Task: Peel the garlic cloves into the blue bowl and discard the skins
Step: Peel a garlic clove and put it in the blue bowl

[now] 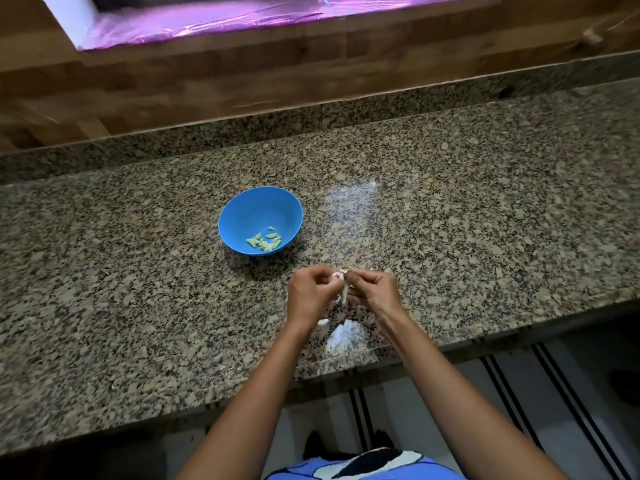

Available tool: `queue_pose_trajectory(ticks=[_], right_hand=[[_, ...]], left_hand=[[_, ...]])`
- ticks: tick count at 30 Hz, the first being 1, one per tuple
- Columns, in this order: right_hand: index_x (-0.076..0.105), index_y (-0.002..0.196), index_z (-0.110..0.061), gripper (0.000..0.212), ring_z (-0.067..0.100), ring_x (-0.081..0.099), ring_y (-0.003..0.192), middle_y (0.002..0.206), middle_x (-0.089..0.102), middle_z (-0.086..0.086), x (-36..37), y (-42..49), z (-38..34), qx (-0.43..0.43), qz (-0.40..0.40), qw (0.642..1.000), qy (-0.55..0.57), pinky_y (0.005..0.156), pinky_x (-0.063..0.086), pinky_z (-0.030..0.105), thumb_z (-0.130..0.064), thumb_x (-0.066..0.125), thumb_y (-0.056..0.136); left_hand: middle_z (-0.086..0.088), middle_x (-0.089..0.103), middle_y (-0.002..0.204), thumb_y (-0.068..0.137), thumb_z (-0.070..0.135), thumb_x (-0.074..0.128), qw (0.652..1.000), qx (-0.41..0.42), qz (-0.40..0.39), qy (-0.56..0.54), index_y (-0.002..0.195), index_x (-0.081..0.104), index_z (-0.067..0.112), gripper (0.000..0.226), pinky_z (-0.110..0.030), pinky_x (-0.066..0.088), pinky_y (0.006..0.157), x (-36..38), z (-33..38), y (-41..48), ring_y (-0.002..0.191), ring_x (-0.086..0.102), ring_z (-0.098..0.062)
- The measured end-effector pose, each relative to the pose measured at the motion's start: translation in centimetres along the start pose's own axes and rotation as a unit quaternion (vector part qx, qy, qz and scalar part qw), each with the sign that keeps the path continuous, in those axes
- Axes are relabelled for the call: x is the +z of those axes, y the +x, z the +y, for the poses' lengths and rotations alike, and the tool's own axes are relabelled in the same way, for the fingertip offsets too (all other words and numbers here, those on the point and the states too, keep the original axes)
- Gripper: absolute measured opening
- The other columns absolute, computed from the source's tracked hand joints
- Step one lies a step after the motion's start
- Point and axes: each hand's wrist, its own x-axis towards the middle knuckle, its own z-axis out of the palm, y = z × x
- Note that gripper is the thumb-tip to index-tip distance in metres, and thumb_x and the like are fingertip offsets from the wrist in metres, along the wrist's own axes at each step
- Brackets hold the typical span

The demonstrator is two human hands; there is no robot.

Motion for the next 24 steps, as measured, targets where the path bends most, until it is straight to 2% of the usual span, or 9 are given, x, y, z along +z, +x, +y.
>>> queue_pose_trajectory(ticks=[2, 4, 7, 10, 14, 16, 18, 21, 24], right_hand=[[0.067, 0.098, 0.001, 0.017, 0.013, 0.068, 0.061, 0.082, 0.07, 0.008, -0.2, 0.4, 0.0, -0.007, 0.014, 1.0, -0.02, 0.056, 0.055, 0.021, -0.004, 0.065, 0.082], [0.069, 0.097, -0.004, 0.018, 0.015, 0.067, 0.066, 0.085, 0.071, 0.007, -0.9, 1.3, 0.3, -0.039, 0.044, 0.989, -0.137, 0.061, 0.056, 0.024, -0.012, 0.067, 0.081], [0.07, 0.094, -0.012, 0.015, 0.01, 0.062, 0.061, 0.077, 0.067, -0.003, -2.1, 2.2, 0.5, -0.093, 0.087, 0.935, -0.331, 0.053, 0.049, 0.018, -0.021, 0.066, 0.083], [0.069, 0.096, -0.011, 0.02, 0.012, 0.062, 0.064, 0.081, 0.068, 0.0, -3.0, 3.2, 1.0, -0.096, 0.099, 0.904, -0.406, 0.057, 0.052, 0.021, -0.026, 0.065, 0.084], [0.052, 0.128, -0.016, 0.049, 0.019, 0.057, 0.102, 0.12, 0.059, 0.004, -2.9, 3.1, 1.2, -0.089, 0.151, 0.859, -0.48, 0.083, 0.05, 0.03, -0.042, 0.058, 0.087], [0.042, 0.137, -0.018, 0.052, 0.017, 0.05, 0.113, 0.128, 0.051, 0.003, -1.9, 2.2, 1.2, -0.178, 0.195, 0.827, -0.497, 0.089, 0.042, 0.026, -0.039, 0.052, 0.091], [0.044, 0.134, -0.019, 0.042, 0.01, 0.055, 0.091, 0.116, 0.057, 0.001, -0.4, 1.1, 1.6, -0.263, 0.143, 0.841, -0.451, 0.074, 0.044, 0.017, -0.027, 0.05, 0.093], [0.049, 0.13, -0.021, 0.035, 0.008, 0.046, 0.05, 0.087, 0.067, 0.004, 1.0, 0.4, 3.0, -0.228, 0.026, 0.883, -0.408, 0.042, 0.038, 0.017, -0.019, 0.049, 0.095], [0.059, 0.115, -0.018, 0.022, 0.01, 0.052, 0.055, 0.092, 0.068, 0.005, 0.9, 1.0, 3.7, -0.108, 0.017, 0.935, -0.336, 0.05, 0.048, 0.022, -0.019, 0.051, 0.095]], left_hand=[[-0.008, 0.07, 0.077, 0.084, 0.004, 0.066, 0.988, -0.079, -0.014, -0.129, 0.085, 0.071, 0.003, 0.005, -0.029, 0.059, 0.064, -0.5, -0.3, 0.2, 0.066, 0.067, -0.02], [-0.012, 0.07, 0.081, 0.084, 0.001, 0.065, 0.967, -0.146, -0.011, -0.208, 0.089, 0.07, 0.001, 0.007, -0.03, 0.059, 0.066, -1.5, -1.1, 0.7, 0.067, 0.068, -0.021], [-0.011, 0.073, 0.085, 0.085, 0.008, 0.068, 0.989, -0.129, 0.008, -0.074, 0.099, 0.071, 0.004, 0.016, -0.035, 0.059, 0.071, -2.5, -3.2, 1.4, 0.07, 0.069, -0.02], [0.004, 0.072, 0.092, 0.084, 0.015, 0.07, 0.992, -0.041, -0.004, 0.122, 0.097, 0.074, 0.013, 0.014, -0.024, 0.054, 0.08, -2.9, -3.9, 1.5, 0.081, 0.067, -0.008], [0.001, 0.073, 0.091, 0.082, 0.006, 0.07, 0.993, -0.094, -0.05, 0.059, 0.09, 0.075, 0.014, 0.012, -0.024, 0.056, 0.074, -2.8, -3.7, 1.5, 0.084, 0.068, -0.014], [-0.001, 0.073, 0.091, 0.079, 0.004, 0.072, 0.992, -0.106, -0.051, 0.055, 0.088, 0.075, 0.012, 0.012, -0.02, 0.056, 0.067, -2.5, -3.6, 1.4, 0.081, 0.069, -0.016], [0.002, 0.073, 0.089, 0.078, 0.012, 0.076, 0.989, -0.077, -0.036, 0.123, 0.091, 0.074, 0.013, 0.013, -0.012, 0.052, 0.06, -2.3, -3.1, 1.3, 0.074, 0.068, -0.01], [0.001, 0.073, 0.088, 0.083, 0.017, 0.071, 0.952, 0.023, -0.061, 0.3, 0.091, 0.073, 0.014, 0.009, -0.019, 0.055, 0.07, -1.8, -2.9, 1.1, 0.074, 0.067, -0.009], [-0.004, 0.072, 0.083, 0.088, 0.013, 0.064, 0.93, 0.067, -0.103, 0.347, 0.088, 0.072, 0.013, 0.008, -0.029, 0.057, 0.076, -1.4, -2.9, 0.5, 0.074, 0.067, -0.013]])
